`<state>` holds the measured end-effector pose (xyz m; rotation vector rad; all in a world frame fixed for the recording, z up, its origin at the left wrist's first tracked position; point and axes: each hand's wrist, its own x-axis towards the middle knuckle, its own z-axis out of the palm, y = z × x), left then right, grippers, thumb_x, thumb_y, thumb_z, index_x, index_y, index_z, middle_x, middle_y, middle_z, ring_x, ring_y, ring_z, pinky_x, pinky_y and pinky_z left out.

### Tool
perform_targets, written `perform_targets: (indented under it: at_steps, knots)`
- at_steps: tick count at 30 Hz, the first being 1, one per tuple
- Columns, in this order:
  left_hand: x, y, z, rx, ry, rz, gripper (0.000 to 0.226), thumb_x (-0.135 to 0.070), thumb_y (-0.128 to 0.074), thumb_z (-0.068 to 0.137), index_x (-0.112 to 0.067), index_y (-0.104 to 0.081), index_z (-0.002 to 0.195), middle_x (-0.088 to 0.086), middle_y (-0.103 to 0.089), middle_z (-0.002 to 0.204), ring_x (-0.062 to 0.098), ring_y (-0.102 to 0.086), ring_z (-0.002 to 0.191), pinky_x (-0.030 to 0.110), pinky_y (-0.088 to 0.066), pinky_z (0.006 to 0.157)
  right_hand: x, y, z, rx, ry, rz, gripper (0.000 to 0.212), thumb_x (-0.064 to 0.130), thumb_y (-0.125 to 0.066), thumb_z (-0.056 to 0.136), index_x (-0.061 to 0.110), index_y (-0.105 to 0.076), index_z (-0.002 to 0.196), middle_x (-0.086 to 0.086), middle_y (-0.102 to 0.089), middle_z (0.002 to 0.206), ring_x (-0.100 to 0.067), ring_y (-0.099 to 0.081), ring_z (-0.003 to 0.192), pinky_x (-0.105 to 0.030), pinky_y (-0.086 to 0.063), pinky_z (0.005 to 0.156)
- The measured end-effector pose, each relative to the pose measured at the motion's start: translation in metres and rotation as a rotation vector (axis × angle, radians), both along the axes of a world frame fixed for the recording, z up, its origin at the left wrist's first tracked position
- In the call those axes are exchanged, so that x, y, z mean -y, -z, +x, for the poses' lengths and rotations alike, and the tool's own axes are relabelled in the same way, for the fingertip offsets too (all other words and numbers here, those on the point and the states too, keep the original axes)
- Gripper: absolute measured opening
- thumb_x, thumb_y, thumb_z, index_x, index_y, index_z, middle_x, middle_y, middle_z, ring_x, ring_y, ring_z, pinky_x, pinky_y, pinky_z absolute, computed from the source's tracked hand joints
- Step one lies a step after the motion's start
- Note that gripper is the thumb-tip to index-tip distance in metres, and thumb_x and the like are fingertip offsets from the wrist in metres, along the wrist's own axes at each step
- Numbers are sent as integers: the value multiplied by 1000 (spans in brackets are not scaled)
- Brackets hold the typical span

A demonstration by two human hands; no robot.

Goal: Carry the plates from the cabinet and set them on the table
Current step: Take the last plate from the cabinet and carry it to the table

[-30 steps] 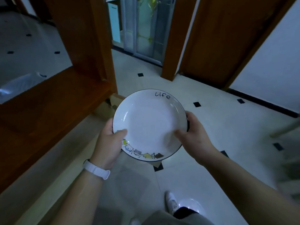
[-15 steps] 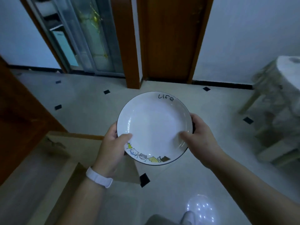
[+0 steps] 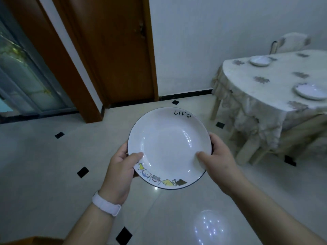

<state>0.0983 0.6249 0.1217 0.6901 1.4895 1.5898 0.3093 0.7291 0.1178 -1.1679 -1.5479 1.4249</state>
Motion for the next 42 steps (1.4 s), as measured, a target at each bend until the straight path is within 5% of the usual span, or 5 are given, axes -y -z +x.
perform_targets:
  at_steps: [14, 25, 42]
  knots:
    - [-178, 28, -8, 65, 213, -55, 41, 5, -49, 89, -23, -71, 109, 6, -76, 98, 20, -71, 77, 27, -55, 55, -130, 25, 9, 65, 213, -51, 53, 13, -54, 68, 48, -59, 107, 19, -72, 97, -4, -70, 85, -24, -54, 64]
    - [-388, 22, -119, 105, 327, -6, 43, 4, -50, 88, -29, -73, 105, 6, -76, 99, 23, -73, 83, 26, -56, 58, -309, 13, -99, 127, 337, -40, 55, 1, -56, 79, 51, -59, 102, 22, -71, 95, -1, -68, 85, -16, -52, 60]
    - [-610, 14, -120, 107, 492, 17, 43, 7, -50, 87, -24, -71, 108, 9, -75, 101, 26, -70, 84, 32, -56, 62, -483, 7, -98, 115, 549, -43, 46, -1, -56, 82, 36, -62, 109, 12, -73, 98, -11, -70, 88, -37, -57, 75]
